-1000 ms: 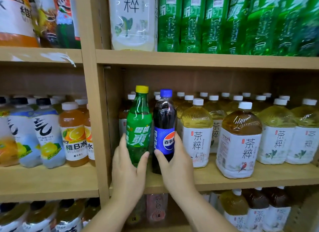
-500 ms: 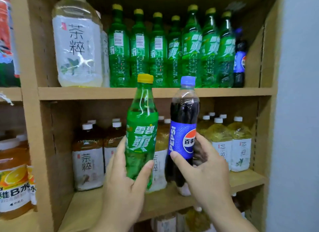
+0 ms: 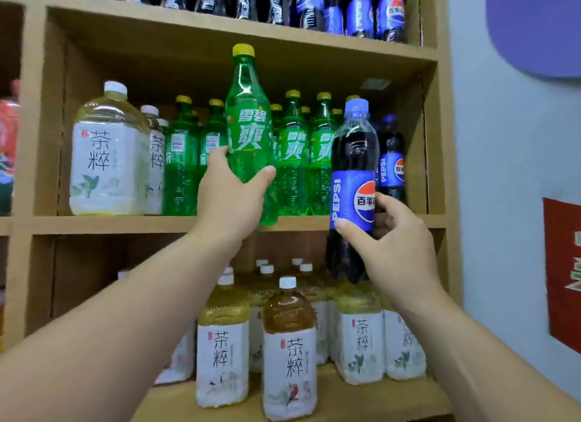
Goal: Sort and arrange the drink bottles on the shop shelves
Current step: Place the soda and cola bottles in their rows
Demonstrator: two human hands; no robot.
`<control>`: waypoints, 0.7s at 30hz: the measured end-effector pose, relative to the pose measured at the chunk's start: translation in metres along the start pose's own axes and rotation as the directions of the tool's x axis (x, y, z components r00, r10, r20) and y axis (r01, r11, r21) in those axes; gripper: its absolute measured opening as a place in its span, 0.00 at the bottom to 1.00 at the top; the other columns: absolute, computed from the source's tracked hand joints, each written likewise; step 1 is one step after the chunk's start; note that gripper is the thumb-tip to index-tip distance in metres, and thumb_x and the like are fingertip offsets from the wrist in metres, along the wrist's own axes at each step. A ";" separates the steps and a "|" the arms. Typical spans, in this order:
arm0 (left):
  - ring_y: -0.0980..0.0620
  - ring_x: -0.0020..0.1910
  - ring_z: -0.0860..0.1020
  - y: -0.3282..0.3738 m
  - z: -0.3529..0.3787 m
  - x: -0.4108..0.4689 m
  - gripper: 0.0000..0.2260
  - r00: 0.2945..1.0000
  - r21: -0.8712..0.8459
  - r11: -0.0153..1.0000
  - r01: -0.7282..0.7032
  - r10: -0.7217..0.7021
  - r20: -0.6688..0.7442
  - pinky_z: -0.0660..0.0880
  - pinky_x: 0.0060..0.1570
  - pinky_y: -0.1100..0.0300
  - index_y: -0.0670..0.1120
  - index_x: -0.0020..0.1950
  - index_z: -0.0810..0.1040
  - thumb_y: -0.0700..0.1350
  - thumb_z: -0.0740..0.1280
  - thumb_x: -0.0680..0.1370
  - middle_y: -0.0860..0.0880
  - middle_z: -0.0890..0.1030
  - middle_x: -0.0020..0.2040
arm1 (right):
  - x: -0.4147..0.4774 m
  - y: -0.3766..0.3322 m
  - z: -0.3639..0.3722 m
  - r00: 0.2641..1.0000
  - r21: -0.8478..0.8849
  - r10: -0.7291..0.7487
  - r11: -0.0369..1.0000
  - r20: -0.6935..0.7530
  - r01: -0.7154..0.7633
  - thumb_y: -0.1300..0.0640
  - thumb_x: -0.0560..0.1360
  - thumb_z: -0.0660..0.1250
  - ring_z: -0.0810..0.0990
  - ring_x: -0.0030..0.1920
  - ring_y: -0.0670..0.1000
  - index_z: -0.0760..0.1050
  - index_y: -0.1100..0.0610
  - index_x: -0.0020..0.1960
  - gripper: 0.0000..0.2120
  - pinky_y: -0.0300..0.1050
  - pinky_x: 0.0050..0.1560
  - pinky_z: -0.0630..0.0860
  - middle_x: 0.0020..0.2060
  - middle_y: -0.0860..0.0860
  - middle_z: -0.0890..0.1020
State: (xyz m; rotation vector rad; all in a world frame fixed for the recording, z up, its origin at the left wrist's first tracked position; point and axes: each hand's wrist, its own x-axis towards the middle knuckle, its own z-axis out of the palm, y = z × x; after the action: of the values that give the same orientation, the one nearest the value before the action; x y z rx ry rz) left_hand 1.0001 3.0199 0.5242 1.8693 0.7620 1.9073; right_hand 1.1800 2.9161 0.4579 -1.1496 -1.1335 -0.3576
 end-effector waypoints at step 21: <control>0.39 0.58 0.77 -0.021 0.038 0.062 0.43 0.992 0.389 0.920 0.033 -0.077 0.098 0.73 0.48 0.50 0.44 0.80 0.57 0.60 0.75 0.74 0.37 0.72 0.72 | 0.118 0.035 -0.017 0.992 -0.124 -0.034 0.992 -0.125 0.019 0.47 0.71 0.76 0.83 0.49 0.49 0.74 0.43 0.54 0.15 0.49 0.52 0.79 0.46 0.43 0.84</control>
State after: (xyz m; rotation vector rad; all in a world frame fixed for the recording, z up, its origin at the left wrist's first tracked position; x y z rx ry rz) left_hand 1.0317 3.0788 0.5605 2.1335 1.2132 1.6904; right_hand 1.2661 2.9522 0.5399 -1.2021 -1.0274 -0.5197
